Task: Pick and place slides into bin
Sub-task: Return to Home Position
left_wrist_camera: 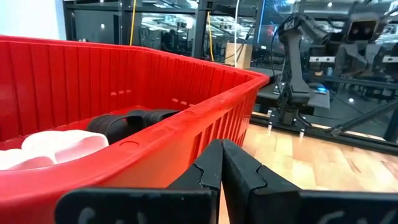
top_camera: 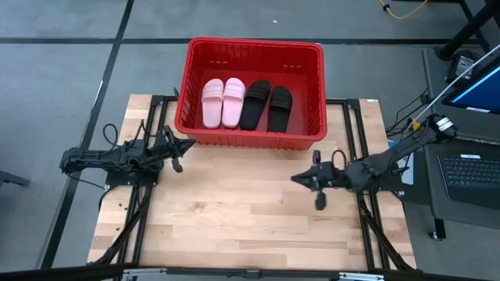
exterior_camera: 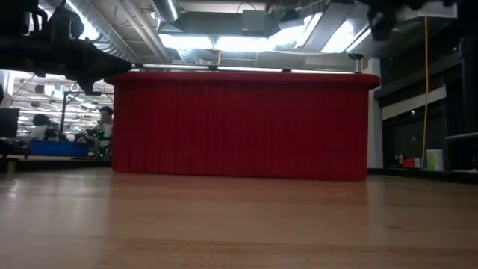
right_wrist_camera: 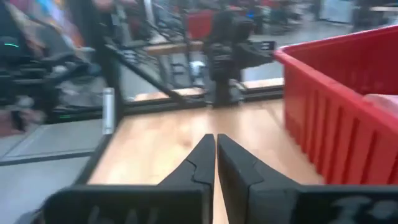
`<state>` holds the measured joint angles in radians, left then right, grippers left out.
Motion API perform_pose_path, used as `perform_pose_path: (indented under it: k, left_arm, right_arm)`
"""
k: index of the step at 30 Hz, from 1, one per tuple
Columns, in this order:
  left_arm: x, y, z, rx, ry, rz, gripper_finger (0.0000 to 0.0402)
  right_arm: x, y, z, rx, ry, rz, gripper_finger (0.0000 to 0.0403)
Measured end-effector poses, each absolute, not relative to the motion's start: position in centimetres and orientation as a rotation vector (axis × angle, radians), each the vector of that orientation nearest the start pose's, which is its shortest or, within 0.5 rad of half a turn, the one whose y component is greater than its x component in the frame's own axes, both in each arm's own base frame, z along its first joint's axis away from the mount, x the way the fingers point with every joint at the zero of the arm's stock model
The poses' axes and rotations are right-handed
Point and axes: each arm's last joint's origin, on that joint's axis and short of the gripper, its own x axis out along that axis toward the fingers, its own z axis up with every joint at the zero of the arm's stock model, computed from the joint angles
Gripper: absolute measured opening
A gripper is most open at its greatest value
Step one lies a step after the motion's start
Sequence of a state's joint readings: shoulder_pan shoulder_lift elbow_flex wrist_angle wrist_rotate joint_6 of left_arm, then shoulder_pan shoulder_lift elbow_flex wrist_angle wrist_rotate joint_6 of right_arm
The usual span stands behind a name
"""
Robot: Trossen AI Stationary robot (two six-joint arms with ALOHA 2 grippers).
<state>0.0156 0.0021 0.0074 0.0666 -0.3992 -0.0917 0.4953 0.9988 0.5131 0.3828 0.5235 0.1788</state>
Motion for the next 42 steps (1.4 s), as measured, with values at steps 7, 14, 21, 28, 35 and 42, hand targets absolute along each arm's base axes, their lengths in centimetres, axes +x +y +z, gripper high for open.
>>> perform_pose_path:
  k: [7, 14, 21, 28, 35, 42]
  left_arm:
    - [9.5, 1.3, 17.2, -0.104, -0.091, 0.411, 0.0002]
    - [9.5, 1.3, 17.2, -0.104, -0.091, 0.411, 0.0002]
    - [9.5, 1.3, 17.2, -0.104, -0.091, 0.411, 0.0002]
    - [9.5, 1.3, 17.2, -0.104, -0.091, 0.411, 0.0002]
    - [9.5, 1.3, 17.2, -0.104, -0.090, 0.411, 0.0002]
    - [9.5, 1.3, 17.2, -0.104, -0.090, 0.411, 0.0002]
  right_arm:
    - [14.4, 6.6, 23.3, 0.164, -0.033, 0.127, 0.0005]
    - [11.5, 5.4, 22.2, 0.019, -0.148, 0.250, 0.0023]
    - [10.5, 4.9, 19.5, 0.014, -0.120, 0.260, 0.0019]
    - [10.1, 4.5, 18.2, 0.018, -0.144, 0.241, 0.0008]
    - [10.3, 3.5, 17.2, 0.042, -0.043, -0.049, 0.0024]
    - [10.3, 2.7, 16.4, 0.058, 0.031, -0.231, 0.0027]
